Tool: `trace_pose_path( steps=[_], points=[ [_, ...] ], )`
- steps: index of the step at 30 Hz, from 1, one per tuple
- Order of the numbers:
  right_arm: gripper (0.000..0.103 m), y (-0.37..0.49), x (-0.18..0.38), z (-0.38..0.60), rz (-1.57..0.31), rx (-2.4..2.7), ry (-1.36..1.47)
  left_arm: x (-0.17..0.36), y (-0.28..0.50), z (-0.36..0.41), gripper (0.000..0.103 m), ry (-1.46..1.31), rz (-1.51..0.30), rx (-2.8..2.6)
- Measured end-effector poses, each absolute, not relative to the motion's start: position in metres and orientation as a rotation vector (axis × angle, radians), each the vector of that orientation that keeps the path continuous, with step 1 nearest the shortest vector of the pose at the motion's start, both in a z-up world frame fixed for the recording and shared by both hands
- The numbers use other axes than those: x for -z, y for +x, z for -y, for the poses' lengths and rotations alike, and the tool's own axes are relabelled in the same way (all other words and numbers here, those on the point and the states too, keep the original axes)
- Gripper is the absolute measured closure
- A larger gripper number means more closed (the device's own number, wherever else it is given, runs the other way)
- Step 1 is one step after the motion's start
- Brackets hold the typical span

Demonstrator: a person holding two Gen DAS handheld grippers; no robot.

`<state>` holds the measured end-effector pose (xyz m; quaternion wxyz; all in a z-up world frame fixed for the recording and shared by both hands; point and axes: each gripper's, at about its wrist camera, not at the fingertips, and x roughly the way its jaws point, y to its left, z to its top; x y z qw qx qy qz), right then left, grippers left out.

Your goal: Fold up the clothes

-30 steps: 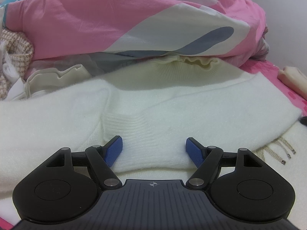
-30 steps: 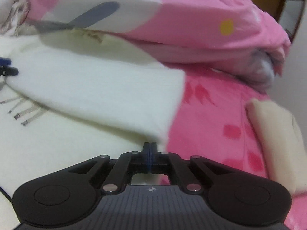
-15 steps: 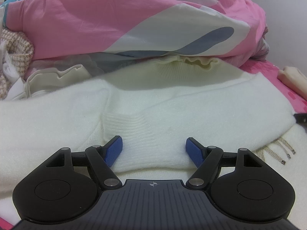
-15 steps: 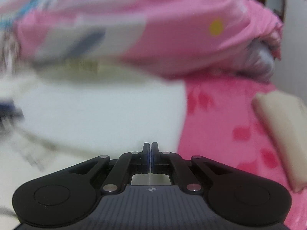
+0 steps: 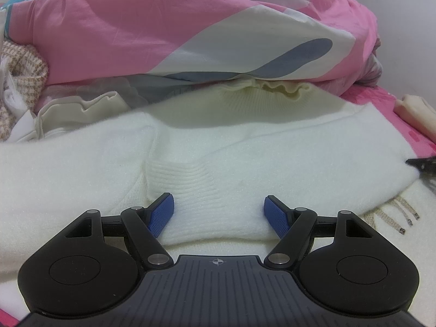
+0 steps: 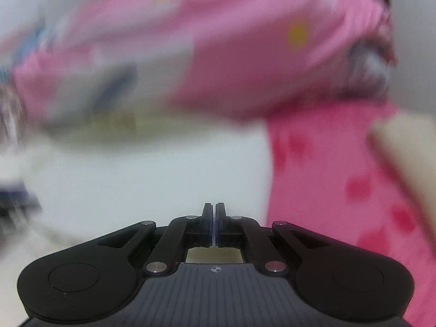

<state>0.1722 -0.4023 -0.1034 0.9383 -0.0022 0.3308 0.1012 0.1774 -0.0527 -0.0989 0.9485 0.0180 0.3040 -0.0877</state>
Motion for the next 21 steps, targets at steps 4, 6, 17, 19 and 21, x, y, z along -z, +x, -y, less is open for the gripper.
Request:
trace_pose_path(
  steps=[4,6,17,19,21],
  points=[
    [0.103,0.173,0.085,0.402,-0.706,-0.195,0.013,0.099,0.178,0.053,0.029,0.038,-0.618,0.177],
    [0.103,0.181,0.072,0.397,-0.674,-0.195,0.012,0.1,0.178,0.053,0.029,0.039,-0.618,0.176],
    [0.09,0.226,0.093,0.388,-0.723,-0.145,0.079,0.1,0.178,0.053,0.028,0.039,-0.616,0.176],
    [0.09,0.231,0.08,0.389,-0.703,-0.147,0.101,0.1,0.177,0.053,0.028,0.04,-0.614,0.174],
    [0.09,0.247,0.077,0.388,-0.686,-0.119,0.097,0.1,0.177,0.053,0.028,0.041,-0.614,0.174]
  ],
)
